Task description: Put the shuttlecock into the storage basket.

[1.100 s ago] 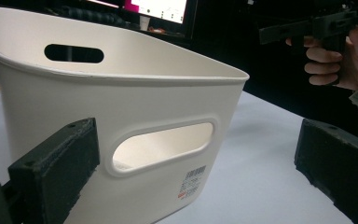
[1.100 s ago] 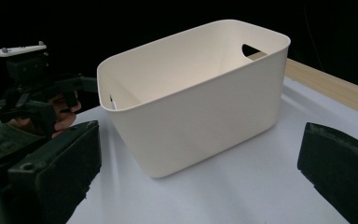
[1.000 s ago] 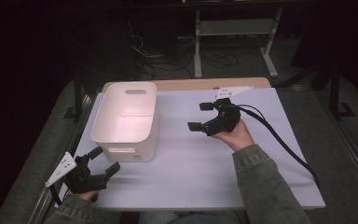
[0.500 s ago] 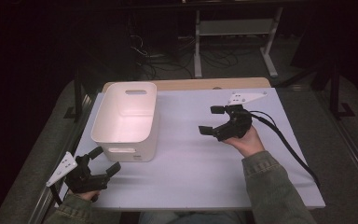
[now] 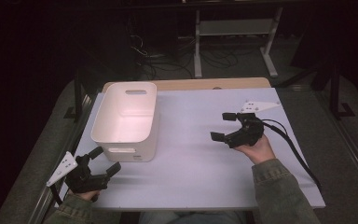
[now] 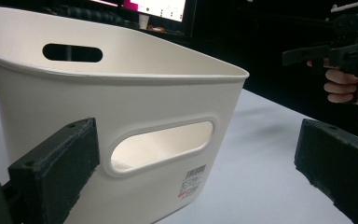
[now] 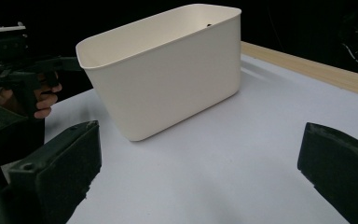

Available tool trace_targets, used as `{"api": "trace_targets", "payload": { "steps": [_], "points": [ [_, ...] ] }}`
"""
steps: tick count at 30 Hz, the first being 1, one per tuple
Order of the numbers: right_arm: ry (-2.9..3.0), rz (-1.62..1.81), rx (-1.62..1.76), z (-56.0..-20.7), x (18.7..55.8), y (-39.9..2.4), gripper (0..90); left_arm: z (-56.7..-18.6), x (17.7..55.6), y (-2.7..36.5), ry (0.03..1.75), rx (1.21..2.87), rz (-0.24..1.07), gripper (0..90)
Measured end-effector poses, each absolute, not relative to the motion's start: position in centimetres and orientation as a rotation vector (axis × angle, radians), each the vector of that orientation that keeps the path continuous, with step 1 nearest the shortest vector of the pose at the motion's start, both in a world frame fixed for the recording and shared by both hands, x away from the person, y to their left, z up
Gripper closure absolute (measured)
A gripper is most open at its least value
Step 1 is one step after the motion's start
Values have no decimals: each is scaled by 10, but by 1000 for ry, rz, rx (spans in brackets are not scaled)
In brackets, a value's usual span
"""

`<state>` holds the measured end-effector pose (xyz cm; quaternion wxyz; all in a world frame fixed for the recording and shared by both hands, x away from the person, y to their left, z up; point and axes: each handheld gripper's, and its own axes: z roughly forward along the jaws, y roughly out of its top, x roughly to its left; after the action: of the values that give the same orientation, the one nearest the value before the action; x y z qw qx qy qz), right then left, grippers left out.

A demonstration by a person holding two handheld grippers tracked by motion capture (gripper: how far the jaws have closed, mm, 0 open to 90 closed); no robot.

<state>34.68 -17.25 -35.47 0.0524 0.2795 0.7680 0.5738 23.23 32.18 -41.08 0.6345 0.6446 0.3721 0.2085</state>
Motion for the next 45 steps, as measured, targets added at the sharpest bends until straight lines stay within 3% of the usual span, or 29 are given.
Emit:
{"api": "trace_targets", "payload": {
  "steps": [45],
  "points": [
    [2205,1714,948,-394,313,-234,0,-410,232,323,846,1492,490,0]
  ]
}}
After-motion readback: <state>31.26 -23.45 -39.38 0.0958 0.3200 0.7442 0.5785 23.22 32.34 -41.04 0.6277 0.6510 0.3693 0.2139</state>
